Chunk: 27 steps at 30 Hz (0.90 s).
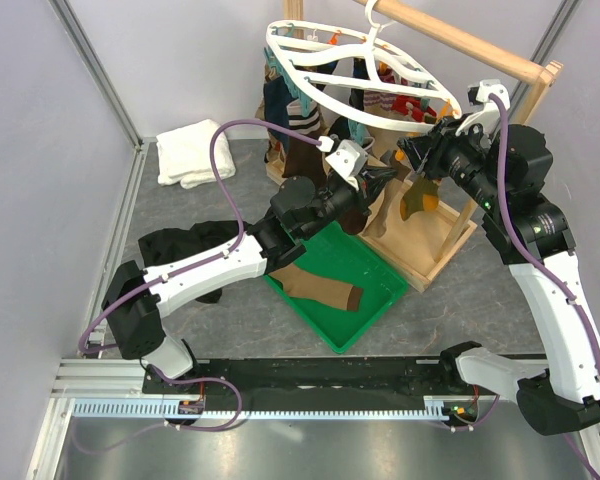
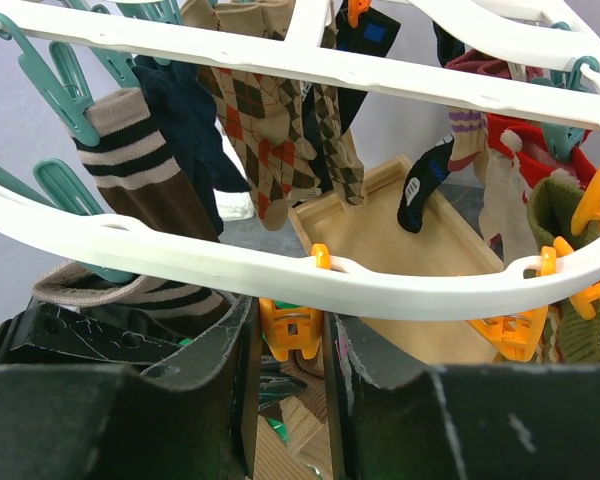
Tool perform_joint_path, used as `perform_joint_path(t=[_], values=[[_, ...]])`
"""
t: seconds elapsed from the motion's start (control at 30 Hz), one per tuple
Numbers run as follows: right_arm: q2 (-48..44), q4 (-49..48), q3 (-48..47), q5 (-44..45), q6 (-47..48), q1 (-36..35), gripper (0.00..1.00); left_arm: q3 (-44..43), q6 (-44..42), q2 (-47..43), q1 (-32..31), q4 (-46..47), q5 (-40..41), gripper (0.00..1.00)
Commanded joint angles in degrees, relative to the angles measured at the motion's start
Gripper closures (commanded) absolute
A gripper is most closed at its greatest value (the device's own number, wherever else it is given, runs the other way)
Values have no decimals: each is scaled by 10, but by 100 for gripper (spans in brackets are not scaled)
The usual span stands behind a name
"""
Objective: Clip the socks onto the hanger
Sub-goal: Clamp the sock onto the hanger.
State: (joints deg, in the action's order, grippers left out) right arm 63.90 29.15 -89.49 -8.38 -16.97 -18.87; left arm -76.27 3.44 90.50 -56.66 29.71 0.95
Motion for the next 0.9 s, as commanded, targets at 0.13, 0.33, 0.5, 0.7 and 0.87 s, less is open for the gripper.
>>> perform_joint_path(t=[0.13,0.33,0.5,0.7,0.87], values=[[11,16,13,-59,-6,-6,100,-30,-11,-4,2,36,-1,98],[11,16,13,-68,-8,-6,100,-29,-5,-7,5,45,-2,98],[14,16,13,-72,-10,-6,100,-27,0,-12,6,56,-4,98],[15,15,9,-88,-17,-6,100,-31,1,-8,6,66,-5,98],[17,13,10,-95,-23,-6,100,-32,11,-8,7,76,-8,98]])
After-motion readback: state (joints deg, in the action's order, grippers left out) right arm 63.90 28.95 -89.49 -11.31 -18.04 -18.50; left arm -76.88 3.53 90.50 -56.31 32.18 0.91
